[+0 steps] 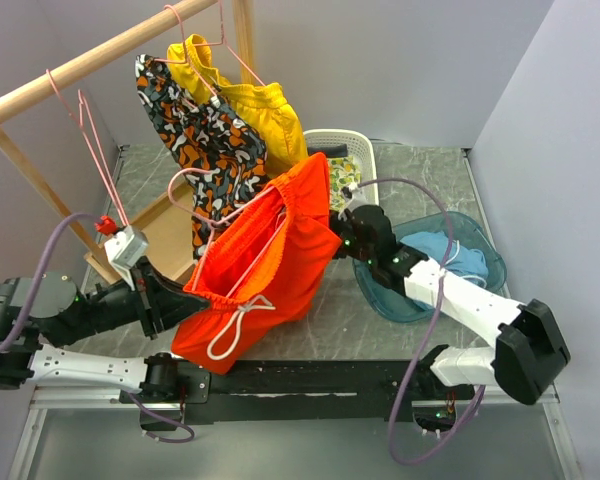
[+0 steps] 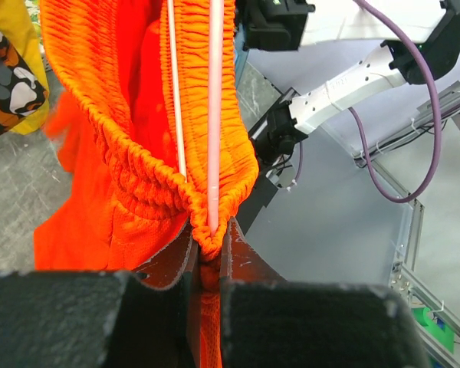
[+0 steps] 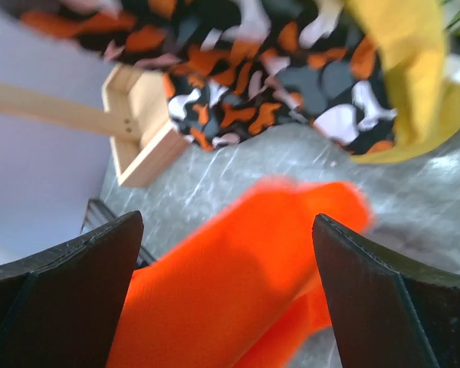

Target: Place the shorts on the hanger

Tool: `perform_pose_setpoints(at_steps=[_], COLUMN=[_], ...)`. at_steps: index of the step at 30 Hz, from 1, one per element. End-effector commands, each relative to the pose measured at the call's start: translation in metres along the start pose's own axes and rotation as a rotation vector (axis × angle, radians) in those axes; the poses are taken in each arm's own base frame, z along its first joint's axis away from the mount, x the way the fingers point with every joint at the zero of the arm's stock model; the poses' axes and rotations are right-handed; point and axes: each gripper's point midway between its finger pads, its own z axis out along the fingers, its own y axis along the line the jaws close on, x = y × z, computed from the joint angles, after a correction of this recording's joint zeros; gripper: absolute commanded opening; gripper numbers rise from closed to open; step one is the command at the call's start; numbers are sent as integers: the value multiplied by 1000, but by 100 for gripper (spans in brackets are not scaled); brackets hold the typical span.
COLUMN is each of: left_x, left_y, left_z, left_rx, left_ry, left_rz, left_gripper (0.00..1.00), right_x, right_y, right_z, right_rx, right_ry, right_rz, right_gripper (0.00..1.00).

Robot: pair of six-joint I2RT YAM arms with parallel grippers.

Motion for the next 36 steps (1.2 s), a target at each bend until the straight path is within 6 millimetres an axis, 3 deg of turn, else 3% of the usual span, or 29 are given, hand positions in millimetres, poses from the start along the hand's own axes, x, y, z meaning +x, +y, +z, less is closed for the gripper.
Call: perform_pose_setpoints(at_steps=[1,6,9,12,18,22,30,36], left_x=[-36,-40,-47,-55,-66,-76,-79,-87], left_y=[-5,3,13,28,57,68,90,98], left_z=[-18,-24,-30,-37,-44,-52,-46,-58], left_rx=[48,28,-22,-97,-299,-401,-595,-648], left_ry=[-139,-173,-213,-263,-336,-383,-407,-467], left_rz=[-67,-81,-98,-125,-163,-186,-226,-271], left_gripper=[1,1,1,1,1,1,1,1], right_x=[-12,-5,-7,-13,-19,-16,-20,-22], right_y=[62,116,136,143,145,134,115,101], right_z=[-24,-38,-36,-24,13,42,64,78], right_rx=[-218,-334,-328,-290,-186,-87,47,137], right_ry=[-100,-79,-65,-54,-14,20,6,3], right_rz=[-54,-128,-154,-149,-135,-124,-115,-120], right_gripper=[98,98,98,98,98,99,100,100])
